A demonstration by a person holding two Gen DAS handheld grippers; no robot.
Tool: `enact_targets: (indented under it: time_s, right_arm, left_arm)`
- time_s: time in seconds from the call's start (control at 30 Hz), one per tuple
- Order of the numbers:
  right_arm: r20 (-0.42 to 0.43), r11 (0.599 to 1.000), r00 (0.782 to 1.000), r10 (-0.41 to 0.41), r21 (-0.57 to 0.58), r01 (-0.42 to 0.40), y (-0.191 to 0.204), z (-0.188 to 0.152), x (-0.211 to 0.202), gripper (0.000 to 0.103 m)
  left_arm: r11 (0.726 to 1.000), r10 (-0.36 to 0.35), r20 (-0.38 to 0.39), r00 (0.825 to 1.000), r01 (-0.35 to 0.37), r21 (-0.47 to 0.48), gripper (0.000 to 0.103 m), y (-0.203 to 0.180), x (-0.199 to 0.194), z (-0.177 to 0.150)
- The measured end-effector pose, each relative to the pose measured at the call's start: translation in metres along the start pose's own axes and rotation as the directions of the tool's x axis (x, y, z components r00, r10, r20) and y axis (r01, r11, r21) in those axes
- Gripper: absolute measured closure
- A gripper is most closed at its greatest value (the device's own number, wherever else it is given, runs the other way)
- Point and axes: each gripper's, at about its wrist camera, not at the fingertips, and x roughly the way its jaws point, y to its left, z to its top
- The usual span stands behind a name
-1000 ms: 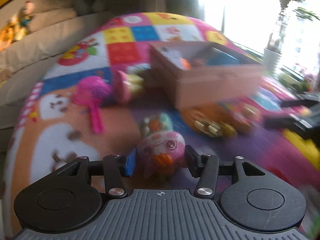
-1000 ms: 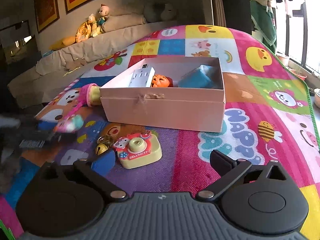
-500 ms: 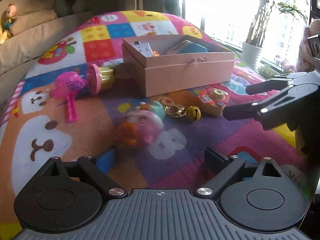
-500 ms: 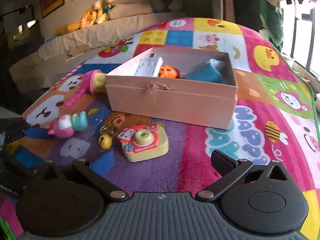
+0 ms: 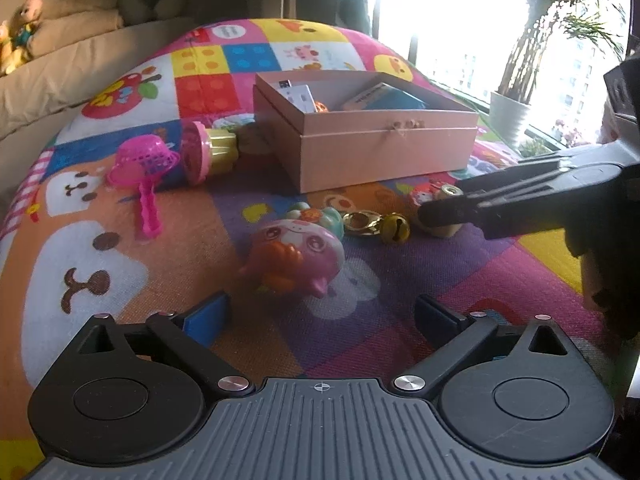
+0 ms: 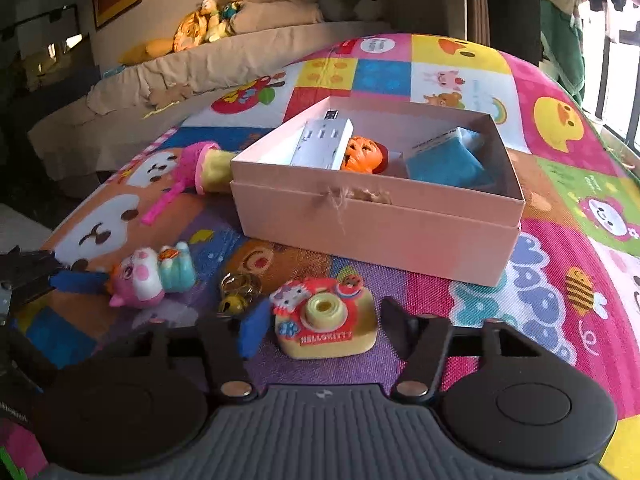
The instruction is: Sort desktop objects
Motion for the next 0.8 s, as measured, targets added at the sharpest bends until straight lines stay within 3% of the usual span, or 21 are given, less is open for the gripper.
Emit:
enact_targets:
  time_s: [0.07, 0.2, 0.23, 0.3, 0.53, 0.67, 0.8]
  right_arm:
    - [-0.014, 1.000, 1.000, -0.005, -0.007, 0.005, 0.001, -0.004, -0.004, 0.046]
    - [-0.061, 0.993, 0.992, 0.113, -0.025, -0.115, 0.006, -0.013, -0.017, 0.044]
    - [-0.057, 0.993, 0.992, 0.111, -0.040, -0.114, 0.010, -0.015, -0.021, 0.042]
    - [-0.036, 0.994, 0.997, 0.074, -0.072, -0.076, 0.016, -0.017, -0.026, 0.032]
    - [0.004, 0.999, 0.999, 0.034, -0.040, -0.034, 0.020, -0.010, -0.020, 0.032]
    - [-0.012, 0.992, 0.999, -0.033, -0.121, 0.032, 0.030, 0.001, 0.000, 0.032]
    - [0.054, 0.982, 0.987, -0.151, -0.106, 0.156, 0.029, 0.011, 0.006, 0.031]
  left_arm:
    - [1.000, -0.002, -0.002, 1.000, 0.002, 0.001, 0.000, 0.000, 0.000, 0.000]
    - [1.000, -0.002, -0.004, 1.000, 0.002, 0.003, 0.000, 0.000, 0.001, 0.000]
    - [1.000, -0.002, -0.004, 1.000, 0.002, 0.003, 0.000, 0.000, 0.001, 0.000]
    - [1.000, 0.001, -0.005, 1.000, -0.001, 0.005, 0.000, 0.000, 0.001, -0.001]
    - [1.000, 0.002, -0.006, 1.000, -0.002, 0.008, 0.000, 0.000, 0.001, 0.000]
    - [1.000, 0.003, -0.006, 1.000, -0.003, 0.008, 0.000, -0.001, 0.001, -0.001]
    - [1.000, 0.002, -0.005, 1.000, -0.002, 0.006, 0.000, 0.000, 0.001, -0.001]
